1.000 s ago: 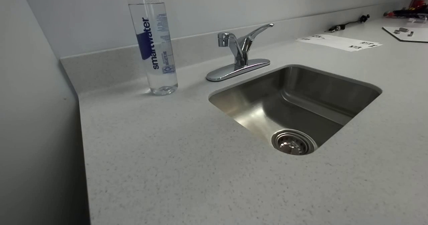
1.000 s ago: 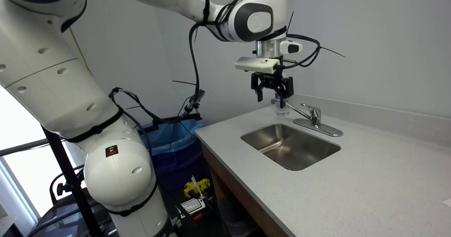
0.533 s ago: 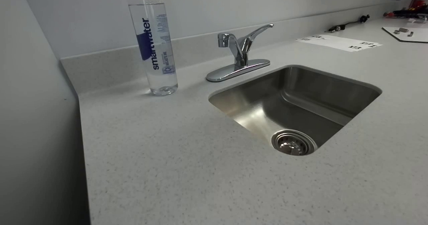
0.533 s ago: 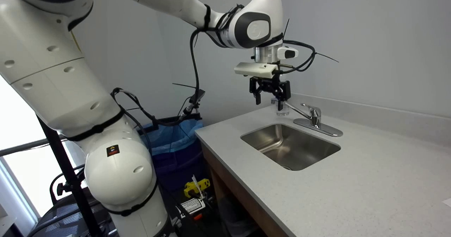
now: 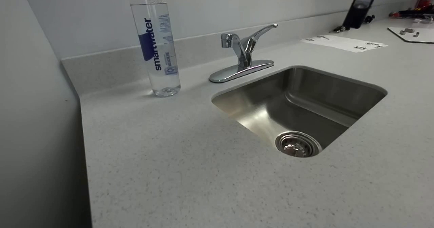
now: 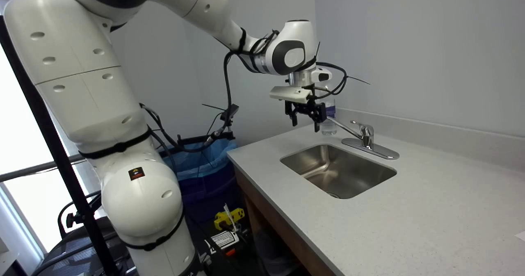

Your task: Turn the faucet to the right

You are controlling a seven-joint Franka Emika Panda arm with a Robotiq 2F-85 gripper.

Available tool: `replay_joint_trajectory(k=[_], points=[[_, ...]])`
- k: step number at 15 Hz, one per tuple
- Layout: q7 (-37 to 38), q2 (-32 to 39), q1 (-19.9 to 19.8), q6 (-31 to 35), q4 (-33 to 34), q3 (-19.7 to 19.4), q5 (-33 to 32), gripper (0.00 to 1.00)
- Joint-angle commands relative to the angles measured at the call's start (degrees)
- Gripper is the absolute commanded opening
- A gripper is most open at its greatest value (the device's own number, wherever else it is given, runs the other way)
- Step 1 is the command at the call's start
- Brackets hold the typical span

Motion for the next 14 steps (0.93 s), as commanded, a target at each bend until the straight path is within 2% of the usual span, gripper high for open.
replay_joint_trajectory(k=[1,5,8,13,14], points=[[2.49,5.73,0.93,1.71,6.56,1.24,1.74,1.00],[4.89,10.78,0.74,1.51,14.05,1.90,1.01,1.00],[4.86,15.89,0.10,0.35,22.97,1.52,0.43,1.00],[4.79,24.21,0.29,3.19,34.07,2.01,0.21,1.00],[5.65,24.81,1.04,5.38,33.31,2.40,-0.13,1.00]])
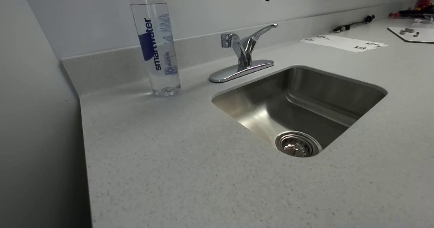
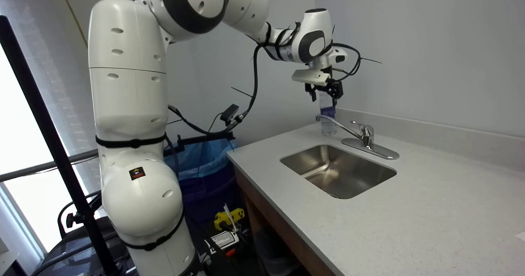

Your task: Turn the faucet to the right

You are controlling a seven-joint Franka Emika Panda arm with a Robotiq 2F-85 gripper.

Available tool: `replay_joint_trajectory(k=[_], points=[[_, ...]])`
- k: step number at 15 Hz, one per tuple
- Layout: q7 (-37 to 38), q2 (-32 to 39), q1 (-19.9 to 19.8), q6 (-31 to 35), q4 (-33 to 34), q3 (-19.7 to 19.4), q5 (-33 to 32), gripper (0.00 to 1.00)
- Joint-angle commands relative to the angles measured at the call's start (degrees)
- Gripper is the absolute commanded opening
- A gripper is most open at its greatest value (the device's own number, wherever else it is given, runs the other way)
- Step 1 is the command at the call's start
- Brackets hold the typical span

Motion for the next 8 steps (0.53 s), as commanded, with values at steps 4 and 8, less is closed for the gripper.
replay_joint_trajectory(k=[4,8], points=[[1.61,10.96,1.67,7.73,8.68,1.36,-1.08,1.00],[2.98,14.92,2.63,11.76,11.11,1.54,-1.34,1.00]])
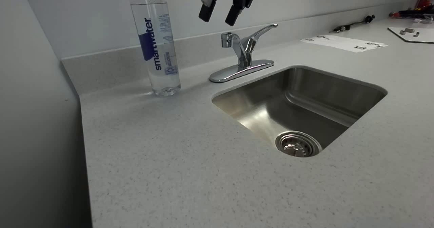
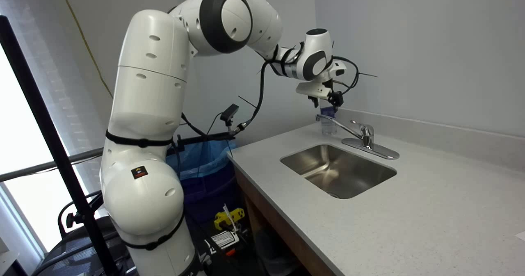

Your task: Turn the faucet to the right

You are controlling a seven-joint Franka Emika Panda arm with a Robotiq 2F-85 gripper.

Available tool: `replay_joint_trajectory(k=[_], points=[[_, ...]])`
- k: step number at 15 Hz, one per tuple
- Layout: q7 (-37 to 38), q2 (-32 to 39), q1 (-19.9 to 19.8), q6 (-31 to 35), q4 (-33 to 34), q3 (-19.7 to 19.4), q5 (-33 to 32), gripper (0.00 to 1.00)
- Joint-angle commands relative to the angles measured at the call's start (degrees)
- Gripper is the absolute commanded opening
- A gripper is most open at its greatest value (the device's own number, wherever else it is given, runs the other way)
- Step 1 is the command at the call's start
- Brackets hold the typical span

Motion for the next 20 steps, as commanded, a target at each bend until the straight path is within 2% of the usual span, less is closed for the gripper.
replay_joint_trajectory(k=[1,9,17,20], points=[[2.35,4.91,0.82,2.57,5.21,0.16,-0.88,1.00],[5.30,6.75,0.62,0.49,4.97,-0.29,-0.49,1.00],[5.90,2.33,-0.54,-6.12,0.47,-1.18,-0.96,1.00],[6.39,-0.35,-0.41,-7.62,-3.34,-2.11,-1.63,1.00]])
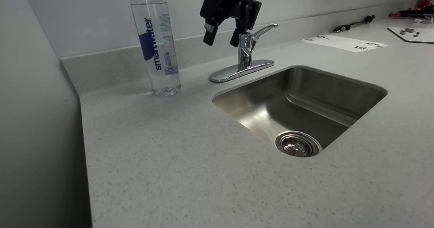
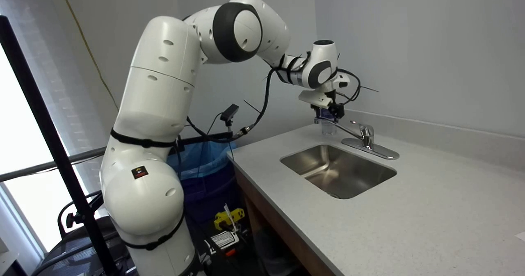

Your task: Turn the faucet to the right

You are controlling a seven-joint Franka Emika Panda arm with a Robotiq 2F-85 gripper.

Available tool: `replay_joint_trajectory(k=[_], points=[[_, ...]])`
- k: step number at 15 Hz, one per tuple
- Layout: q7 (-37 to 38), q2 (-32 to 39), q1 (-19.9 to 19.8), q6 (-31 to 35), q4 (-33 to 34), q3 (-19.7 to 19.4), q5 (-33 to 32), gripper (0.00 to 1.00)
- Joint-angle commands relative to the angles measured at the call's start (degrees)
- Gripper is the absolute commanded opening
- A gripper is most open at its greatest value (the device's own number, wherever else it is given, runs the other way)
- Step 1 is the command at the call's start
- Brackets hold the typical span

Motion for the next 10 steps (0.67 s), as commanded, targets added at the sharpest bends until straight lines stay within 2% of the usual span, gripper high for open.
replay_joint_trajectory(k=[1,9,10], points=[[1.36,-5.77,-0.69,-2.88,-7.79,-1.30,-1.58,1.00],[1.66,-13.35,-0.51,0.23,-21.07,-2.50,-4.75,1.00],[-0.36,-13.96,-1.93,-2.01,-19.57,-2.65,-4.59,1.00]])
